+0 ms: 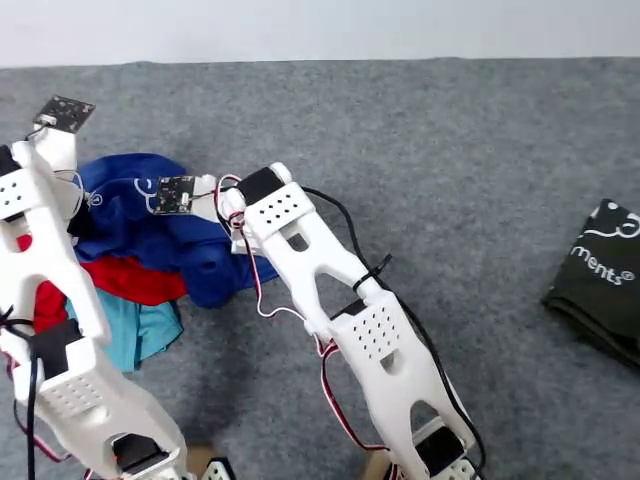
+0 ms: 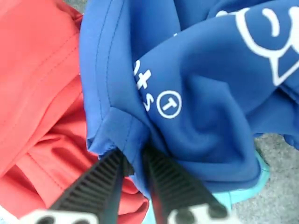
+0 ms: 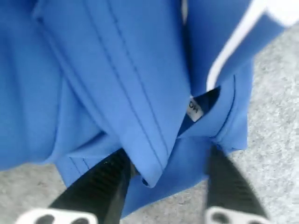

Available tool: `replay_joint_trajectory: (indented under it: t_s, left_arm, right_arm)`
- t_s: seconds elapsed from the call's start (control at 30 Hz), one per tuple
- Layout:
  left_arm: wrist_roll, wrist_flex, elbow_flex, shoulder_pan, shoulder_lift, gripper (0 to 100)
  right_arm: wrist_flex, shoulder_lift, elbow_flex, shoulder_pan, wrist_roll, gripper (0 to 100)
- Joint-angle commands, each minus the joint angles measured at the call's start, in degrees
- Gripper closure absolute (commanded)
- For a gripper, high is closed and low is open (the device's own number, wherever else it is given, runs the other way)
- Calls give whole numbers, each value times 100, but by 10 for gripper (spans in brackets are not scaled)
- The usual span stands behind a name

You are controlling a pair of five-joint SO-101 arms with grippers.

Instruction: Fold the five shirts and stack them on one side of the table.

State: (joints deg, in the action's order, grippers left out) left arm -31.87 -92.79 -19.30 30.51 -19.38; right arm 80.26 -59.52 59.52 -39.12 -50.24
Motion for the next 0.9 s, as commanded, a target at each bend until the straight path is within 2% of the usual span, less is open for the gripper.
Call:
replay_joint_trajectory:
  t_s: [0.0, 0.1, 0.27, 0.47, 0.6, 0.87]
  left_arm:
    - [9, 79, 13, 0, 220, 996]
    - [9, 62, 13, -9, 220, 996]
    - [18, -18, -48, -62, 281, 996]
    - [18, -774, -804, -440, 290, 996]
    - [167, -765, -1305, -651, 589, 996]
    - [176, -756, -1464, -1705, 1574, 996]
  right_arm:
    - [251, 22, 712, -22, -158, 940]
    - [593, -4, 1116, -4, -571, 983]
    - [1297, 13, 2171, 171, -563, 987]
    - [2255, 13, 3684, 470, -554, 987]
    - [2237, 470, 3640, 875, -554, 987]
    - [2246, 1701, 3640, 1903, -554, 987]
